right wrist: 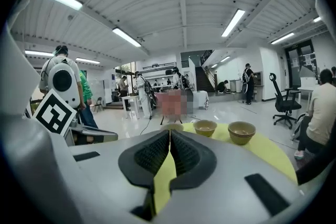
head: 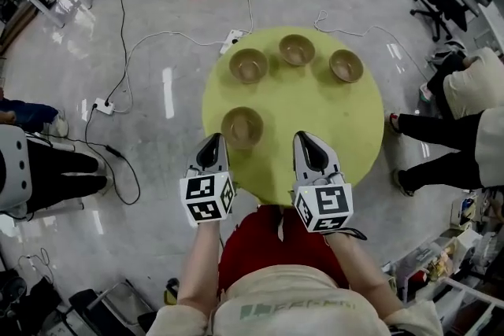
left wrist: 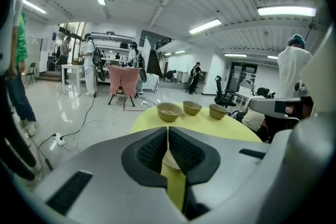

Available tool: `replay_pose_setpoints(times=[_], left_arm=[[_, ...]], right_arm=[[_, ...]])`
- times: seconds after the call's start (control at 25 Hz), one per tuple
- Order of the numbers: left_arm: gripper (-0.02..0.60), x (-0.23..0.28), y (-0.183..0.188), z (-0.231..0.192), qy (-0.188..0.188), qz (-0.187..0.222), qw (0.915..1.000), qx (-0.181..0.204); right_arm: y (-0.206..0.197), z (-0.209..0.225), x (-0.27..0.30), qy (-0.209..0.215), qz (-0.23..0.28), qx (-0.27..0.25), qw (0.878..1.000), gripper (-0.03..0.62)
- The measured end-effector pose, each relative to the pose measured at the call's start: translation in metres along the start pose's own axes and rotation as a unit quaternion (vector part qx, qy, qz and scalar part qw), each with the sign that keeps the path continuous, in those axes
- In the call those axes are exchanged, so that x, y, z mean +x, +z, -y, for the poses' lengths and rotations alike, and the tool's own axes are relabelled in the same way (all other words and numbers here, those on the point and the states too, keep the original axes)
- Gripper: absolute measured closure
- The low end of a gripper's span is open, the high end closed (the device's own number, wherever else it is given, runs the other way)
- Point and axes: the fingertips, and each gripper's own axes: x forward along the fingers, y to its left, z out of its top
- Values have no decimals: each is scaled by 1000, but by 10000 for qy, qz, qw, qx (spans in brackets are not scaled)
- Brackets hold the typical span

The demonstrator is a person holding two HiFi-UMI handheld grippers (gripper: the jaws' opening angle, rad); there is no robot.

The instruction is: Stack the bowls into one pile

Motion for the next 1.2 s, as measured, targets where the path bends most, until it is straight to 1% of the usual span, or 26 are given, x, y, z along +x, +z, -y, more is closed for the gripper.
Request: replay_pose_setpoints(times=[0.16, 0.44, 0.52, 0.64, 0.72, 1.2], left_arm=[[557, 15, -9, -10, 55, -204, 9998, -46], [555, 33, -29, -23, 260, -451, 9981, -321], [554, 38, -35, -24, 274, -526, 9971, -482], [508, 46, -45, -25, 222, -646, 9939, -871], [506, 49, -49, -25, 229, -703, 9920, -1022], [500, 63, -58, -24, 300, -982, 9884, -1118]], right_arm=[[-13, -1, 17, 113, -197, 39, 9997, 557], [-31, -1, 38, 279, -407, 54, 9988, 557], [-34, -1, 41, 333, -453, 43, 9984, 557], [-40, -1, 47, 412, -537, 41, 9977, 557], [-42, -2, 49, 460, -589, 40, 9972, 557], [-52, -3, 58, 638, -754, 61, 9951, 557]])
